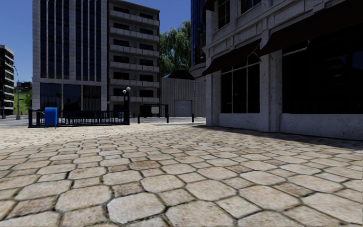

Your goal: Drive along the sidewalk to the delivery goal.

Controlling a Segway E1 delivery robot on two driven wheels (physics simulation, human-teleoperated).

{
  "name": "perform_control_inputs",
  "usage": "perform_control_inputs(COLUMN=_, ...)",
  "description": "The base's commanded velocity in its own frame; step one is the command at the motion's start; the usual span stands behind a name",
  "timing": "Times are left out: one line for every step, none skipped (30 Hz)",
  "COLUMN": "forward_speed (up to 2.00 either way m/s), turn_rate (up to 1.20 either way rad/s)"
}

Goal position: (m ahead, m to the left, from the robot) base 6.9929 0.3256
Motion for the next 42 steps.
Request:
perform_control_inputs(forward_speed=2.0, turn_rate=0.0)
perform_control_inputs(forward_speed=2.0, turn_rate=0.0)
perform_control_inputs(forward_speed=2.0, turn_rate=0.0)
perform_control_inputs(forward_speed=2.0, turn_rate=0.0)
perform_control_inputs(forward_speed=2.0, turn_rate=0.0)
perform_control_inputs(forward_speed=2.0, turn_rate=0.0)
perform_control_inputs(forward_speed=2.0, turn_rate=0.0)
perform_control_inputs(forward_speed=2.0, turn_rate=0.0)
perform_control_inputs(forward_speed=2.0, turn_rate=0.0)
perform_control_inputs(forward_speed=2.0, turn_rate=0.0)
perform_control_inputs(forward_speed=2.0, turn_rate=0.0)
perform_control_inputs(forward_speed=2.0, turn_rate=0.0)
perform_control_inputs(forward_speed=2.0, turn_rate=0.0)
perform_control_inputs(forward_speed=2.0, turn_rate=0.0)
perform_control_inputs(forward_speed=2.0, turn_rate=0.0)
perform_control_inputs(forward_speed=2.0, turn_rate=0.0)
perform_control_inputs(forward_speed=2.0, turn_rate=0.0)
perform_control_inputs(forward_speed=2.0, turn_rate=0.0)
perform_control_inputs(forward_speed=2.0, turn_rate=0.0)
perform_control_inputs(forward_speed=2.0, turn_rate=0.0)
perform_control_inputs(forward_speed=2.0, turn_rate=0.0)
perform_control_inputs(forward_speed=2.0, turn_rate=0.0)
perform_control_inputs(forward_speed=2.0, turn_rate=0.0)
perform_control_inputs(forward_speed=2.0, turn_rate=0.0)
perform_control_inputs(forward_speed=2.0, turn_rate=0.0)
perform_control_inputs(forward_speed=2.0, turn_rate=0.0)
perform_control_inputs(forward_speed=2.0, turn_rate=0.0)
perform_control_inputs(forward_speed=2.0, turn_rate=0.0)
perform_control_inputs(forward_speed=2.0, turn_rate=0.0)
perform_control_inputs(forward_speed=2.0, turn_rate=0.0)
perform_control_inputs(forward_speed=2.0, turn_rate=0.0)
perform_control_inputs(forward_speed=2.0, turn_rate=0.0)
perform_control_inputs(forward_speed=2.0, turn_rate=0.0)
perform_control_inputs(forward_speed=2.0, turn_rate=0.0)
perform_control_inputs(forward_speed=2.0, turn_rate=0.0)
perform_control_inputs(forward_speed=2.0, turn_rate=0.1)
perform_control_inputs(forward_speed=2.0, turn_rate=0.16)
perform_control_inputs(forward_speed=2.0, turn_rate=0.25)
perform_control_inputs(forward_speed=2.0, turn_rate=0.32)
perform_control_inputs(forward_speed=2.0, turn_rate=0.32)
perform_control_inputs(forward_speed=2.0, turn_rate=0.35)
perform_control_inputs(forward_speed=2.0, turn_rate=0.37)
